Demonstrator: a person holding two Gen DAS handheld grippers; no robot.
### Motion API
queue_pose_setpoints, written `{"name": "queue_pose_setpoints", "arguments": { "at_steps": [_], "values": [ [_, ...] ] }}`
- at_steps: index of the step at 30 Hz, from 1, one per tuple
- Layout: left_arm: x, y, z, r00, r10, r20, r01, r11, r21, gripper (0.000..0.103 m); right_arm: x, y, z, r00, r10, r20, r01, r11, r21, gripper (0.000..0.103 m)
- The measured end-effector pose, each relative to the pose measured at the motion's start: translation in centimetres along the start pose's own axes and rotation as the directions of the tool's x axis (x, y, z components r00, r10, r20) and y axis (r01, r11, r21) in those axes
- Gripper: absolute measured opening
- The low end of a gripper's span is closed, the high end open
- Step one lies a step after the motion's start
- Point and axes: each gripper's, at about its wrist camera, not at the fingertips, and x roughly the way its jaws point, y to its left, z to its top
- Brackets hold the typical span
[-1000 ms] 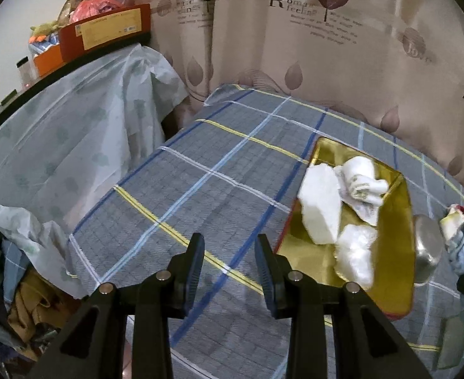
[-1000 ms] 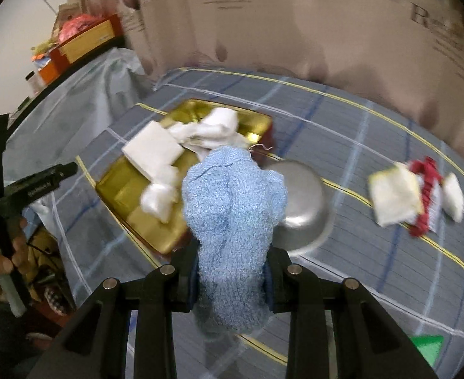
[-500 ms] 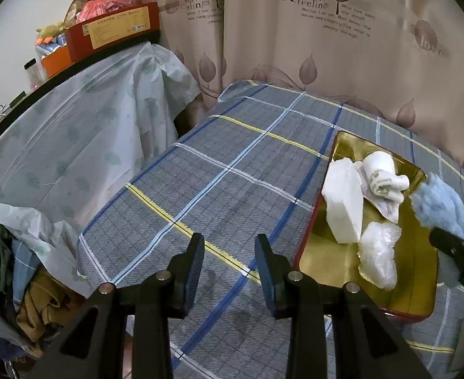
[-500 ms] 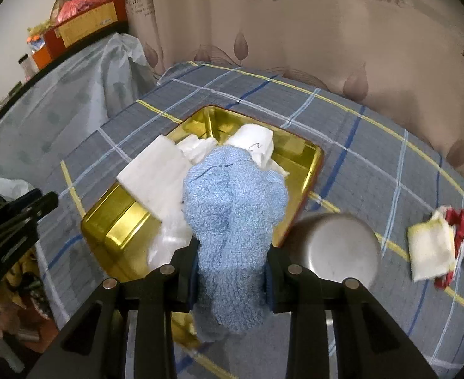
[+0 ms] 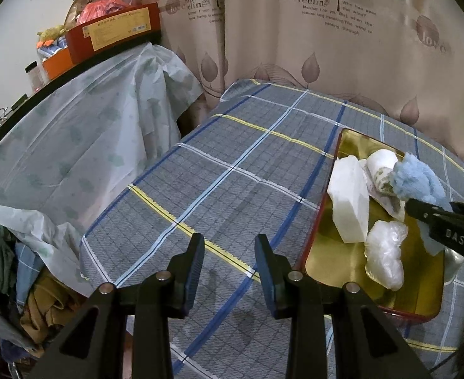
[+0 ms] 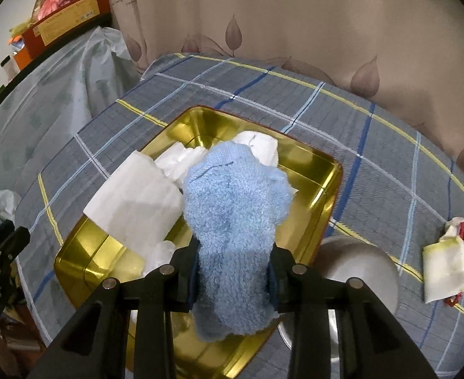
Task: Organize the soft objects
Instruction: 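Lower the blue towel into the tray and open the right gripper, then reach the right gripper to the white fluffy slipper and grasp it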
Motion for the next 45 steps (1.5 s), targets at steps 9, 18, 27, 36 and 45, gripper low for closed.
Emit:
{"name": "queue_pose_setpoints", "arguments": {
  "at_steps": [9, 18, 27, 36, 45],
  "values": [
    [0.2, 0.3, -0.1, 1.000, -0.009, -0.009, 0.009, 1.000, -0.014, 0.034, 0.4, 0.1, 0.0, 1.000, 0.011, -0.002, -0.010, 1.000, 0.022, 0.055],
    [-0.2, 0.2, -0.1, 1.000, -0.015, -0.008, 0.015, 1.000, -0.008, 0.033, -2.9, 0.3, 0.3, 0.997, 0.047, 0.065, -0.049, 0.999, 0.024, 0.072],
    [-0.2, -0.1, -0.2, 1.000, -0.010, -0.010, 0.010, 1.000, -0.004, 0.033, -6.2, 0.8, -2.5, 0.995, 0.086, 0.048, -0.086, 0.996, -0.008, 0.073],
    [0.1, 0.2, -0.3, 0.999, -0.020, -0.025, 0.020, 1.000, -0.020, 0.034, -10.8, -0.9, -6.9, 0.993, 0.116, 0.029, -0.115, 0.993, -0.012, 0.073],
    [-0.1, -0.1, -0.3, 1.000, -0.008, -0.019, 0.008, 1.000, -0.011, 0.033, -15.2, -7.3, -10.2, 0.999, 0.019, 0.042, -0.022, 0.998, 0.063, 0.073]
  ]
}}
